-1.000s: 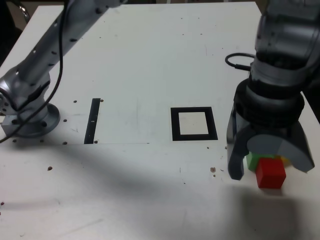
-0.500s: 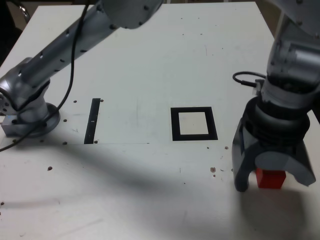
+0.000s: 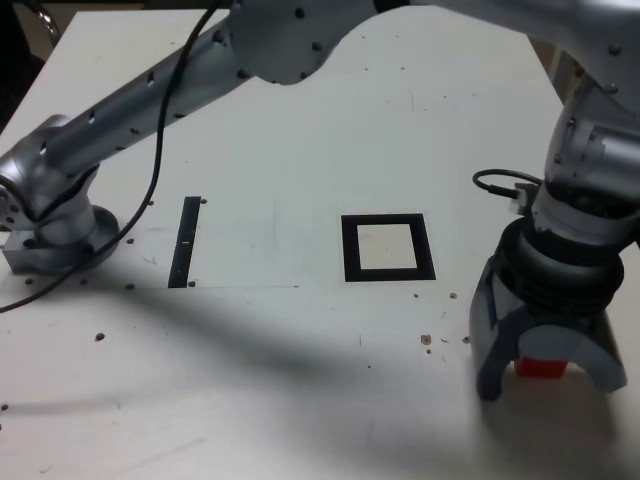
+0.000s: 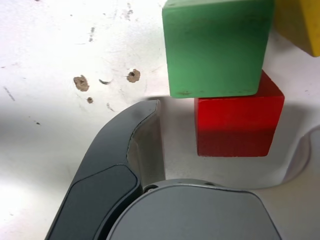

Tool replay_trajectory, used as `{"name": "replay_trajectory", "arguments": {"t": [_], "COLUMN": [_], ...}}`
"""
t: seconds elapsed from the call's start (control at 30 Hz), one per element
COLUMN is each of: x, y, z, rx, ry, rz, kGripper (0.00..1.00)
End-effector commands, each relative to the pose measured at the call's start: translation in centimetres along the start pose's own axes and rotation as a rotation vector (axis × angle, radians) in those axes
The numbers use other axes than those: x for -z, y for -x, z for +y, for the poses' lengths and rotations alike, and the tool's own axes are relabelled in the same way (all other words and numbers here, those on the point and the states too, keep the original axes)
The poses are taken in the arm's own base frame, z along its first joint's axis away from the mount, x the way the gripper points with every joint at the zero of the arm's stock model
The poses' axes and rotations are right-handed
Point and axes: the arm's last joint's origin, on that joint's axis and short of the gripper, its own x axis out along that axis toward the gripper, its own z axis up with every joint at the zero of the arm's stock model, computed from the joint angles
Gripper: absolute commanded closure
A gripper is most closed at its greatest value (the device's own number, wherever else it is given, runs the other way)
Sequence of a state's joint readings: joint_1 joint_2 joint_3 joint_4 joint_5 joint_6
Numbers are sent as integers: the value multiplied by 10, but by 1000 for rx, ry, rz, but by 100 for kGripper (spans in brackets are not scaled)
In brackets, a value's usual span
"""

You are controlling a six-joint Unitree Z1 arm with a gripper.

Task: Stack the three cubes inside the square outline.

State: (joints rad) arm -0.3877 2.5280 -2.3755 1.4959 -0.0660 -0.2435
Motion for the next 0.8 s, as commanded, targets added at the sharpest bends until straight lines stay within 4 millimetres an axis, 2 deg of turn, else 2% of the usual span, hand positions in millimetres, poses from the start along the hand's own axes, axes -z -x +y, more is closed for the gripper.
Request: {"name": "replay_trajectory", "arguments": {"t": [0.0, 0.07, 0.17, 0.27, 0.77], "x": [-2, -3, -5, -6, -6], "y": [-2, -3, -1, 0, 1], "z": [1, 1, 1, 1, 1], "rx": [5, 7, -2, -10, -10], "ry": [5, 8, 9, 8, 6], "rz": [1, 0, -19, -33, -34], "kGripper": [23, 34, 57, 70, 73]}}
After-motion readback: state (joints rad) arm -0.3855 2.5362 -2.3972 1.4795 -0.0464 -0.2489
